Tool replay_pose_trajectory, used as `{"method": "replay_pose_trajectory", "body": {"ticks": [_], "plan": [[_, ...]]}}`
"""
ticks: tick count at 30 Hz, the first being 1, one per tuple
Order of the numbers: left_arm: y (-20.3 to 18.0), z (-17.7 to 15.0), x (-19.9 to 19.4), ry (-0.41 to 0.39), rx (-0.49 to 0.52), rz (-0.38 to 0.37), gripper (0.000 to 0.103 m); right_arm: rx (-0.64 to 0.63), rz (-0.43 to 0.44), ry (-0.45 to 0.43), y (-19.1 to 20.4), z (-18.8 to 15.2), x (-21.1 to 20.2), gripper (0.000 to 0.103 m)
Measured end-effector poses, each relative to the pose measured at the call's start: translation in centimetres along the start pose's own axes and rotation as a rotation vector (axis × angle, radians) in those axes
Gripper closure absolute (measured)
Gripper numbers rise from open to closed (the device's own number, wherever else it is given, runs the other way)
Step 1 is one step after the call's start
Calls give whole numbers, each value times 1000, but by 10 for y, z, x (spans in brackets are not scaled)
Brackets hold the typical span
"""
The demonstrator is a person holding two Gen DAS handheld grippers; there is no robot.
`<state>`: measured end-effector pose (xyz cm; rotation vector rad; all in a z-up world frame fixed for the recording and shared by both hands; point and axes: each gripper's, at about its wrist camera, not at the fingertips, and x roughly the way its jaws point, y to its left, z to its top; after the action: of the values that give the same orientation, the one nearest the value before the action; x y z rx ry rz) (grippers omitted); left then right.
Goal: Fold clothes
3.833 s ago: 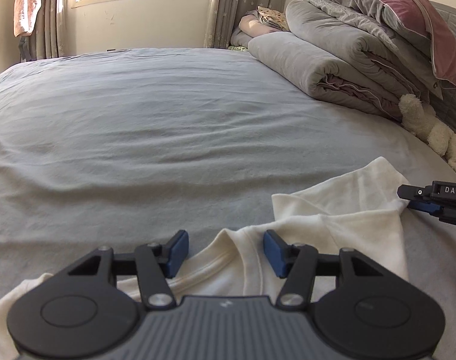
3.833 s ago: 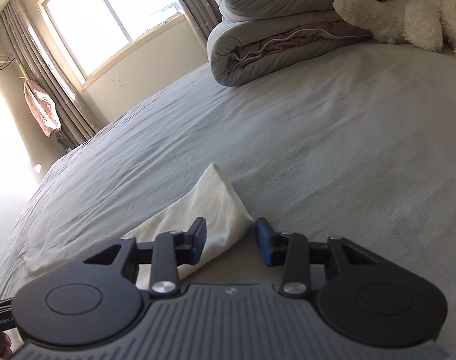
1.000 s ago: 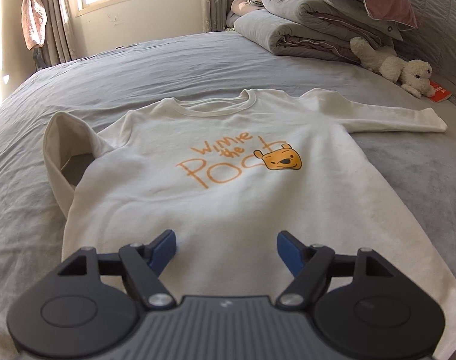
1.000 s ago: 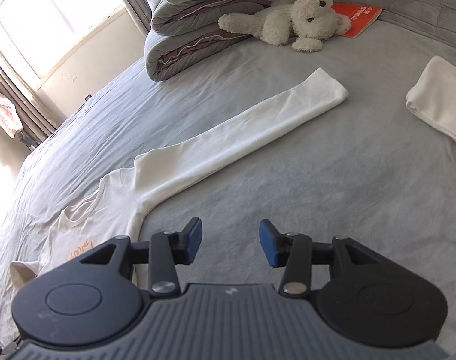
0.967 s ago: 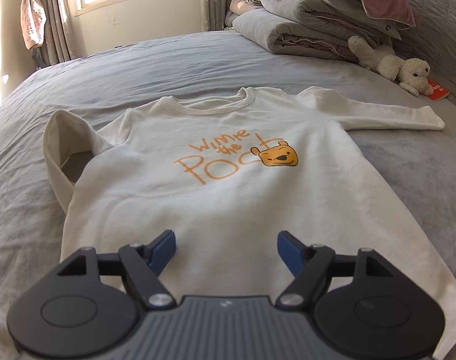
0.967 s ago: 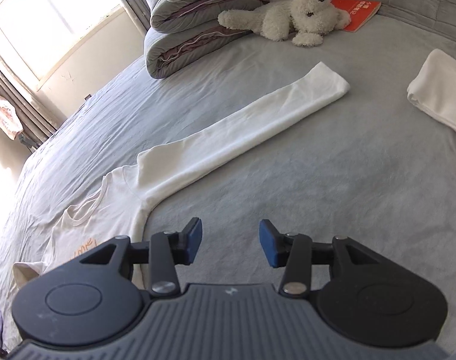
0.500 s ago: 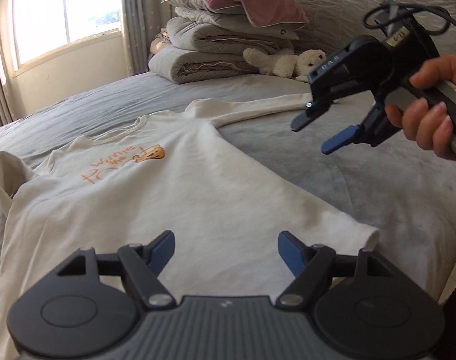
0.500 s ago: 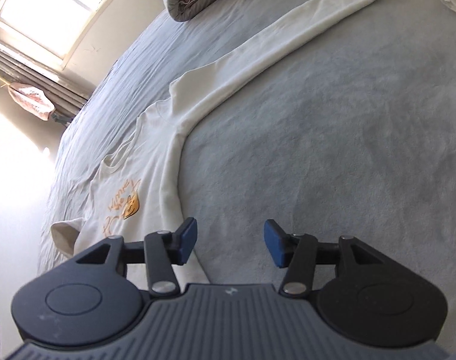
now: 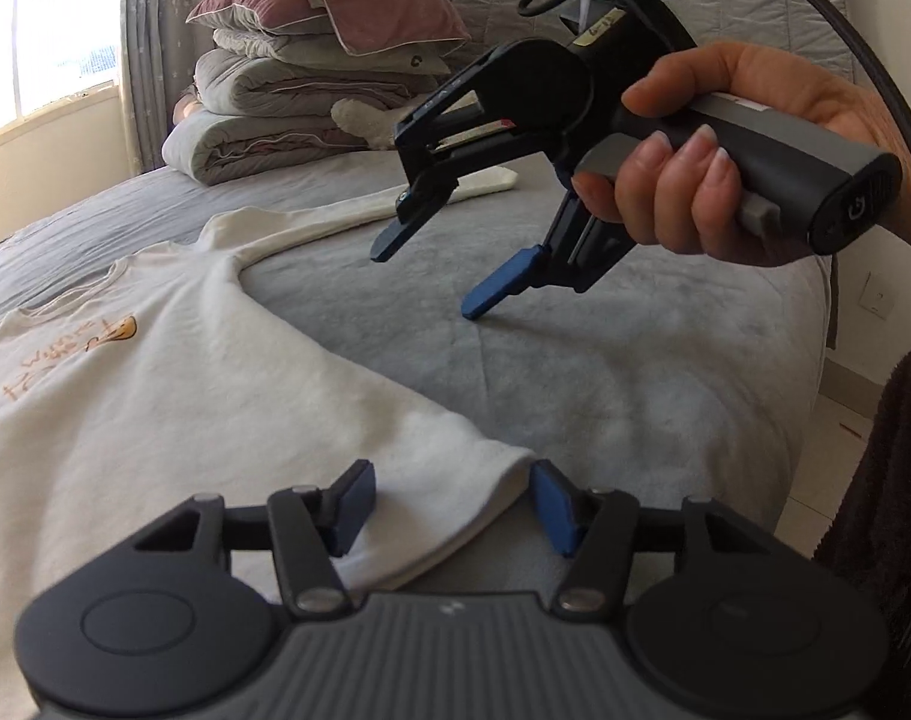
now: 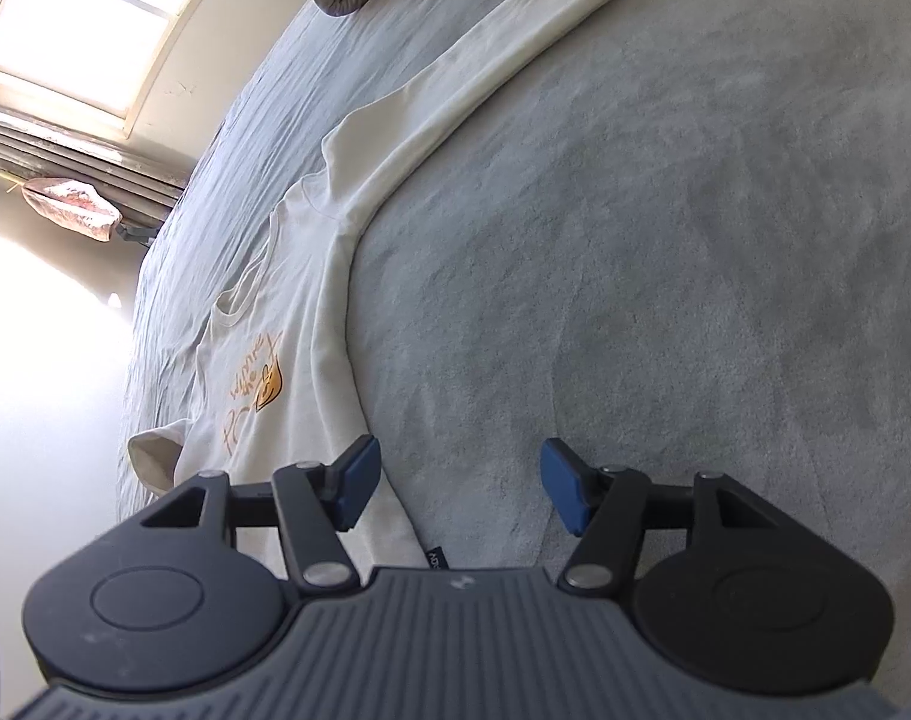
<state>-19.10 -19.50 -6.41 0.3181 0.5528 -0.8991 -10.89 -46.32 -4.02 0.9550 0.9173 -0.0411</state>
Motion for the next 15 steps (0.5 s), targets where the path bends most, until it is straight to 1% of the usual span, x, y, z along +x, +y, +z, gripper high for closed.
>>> {"method": "replay_pose_trajectory", "body": {"ticks": [1,2,3,4,6,7,8,10,12,15], "plan": [[-1,0,1,-2,-3,2,48,2,5,6,1,0,1,40],[-2,0,2,-4,-7,3,57,3,10,10,1,0,2,40],[-3,0,2,-7,-9,3,75,4,15,15,2,0,4,40],[-1,2,1,-17,-16,13,84,5,23,22,3,0,5,40],[2,5,-3,-43,-37,41,93,17,43,36,4,-1,8,40],[8,7,-8,-69,-67,51,93,33,59,44,4,-1,10,40],[16,11,-15,-101,-106,60,99,48,73,49,3,-1,11,40],[33,18,-30,-168,-189,75,99,102,124,61,1,-1,14,40],[49,24,-47,-232,-271,70,99,156,178,74,-1,-1,16,40],[64,33,-66,-303,-340,55,99,227,244,95,-1,-1,24,40]]}}
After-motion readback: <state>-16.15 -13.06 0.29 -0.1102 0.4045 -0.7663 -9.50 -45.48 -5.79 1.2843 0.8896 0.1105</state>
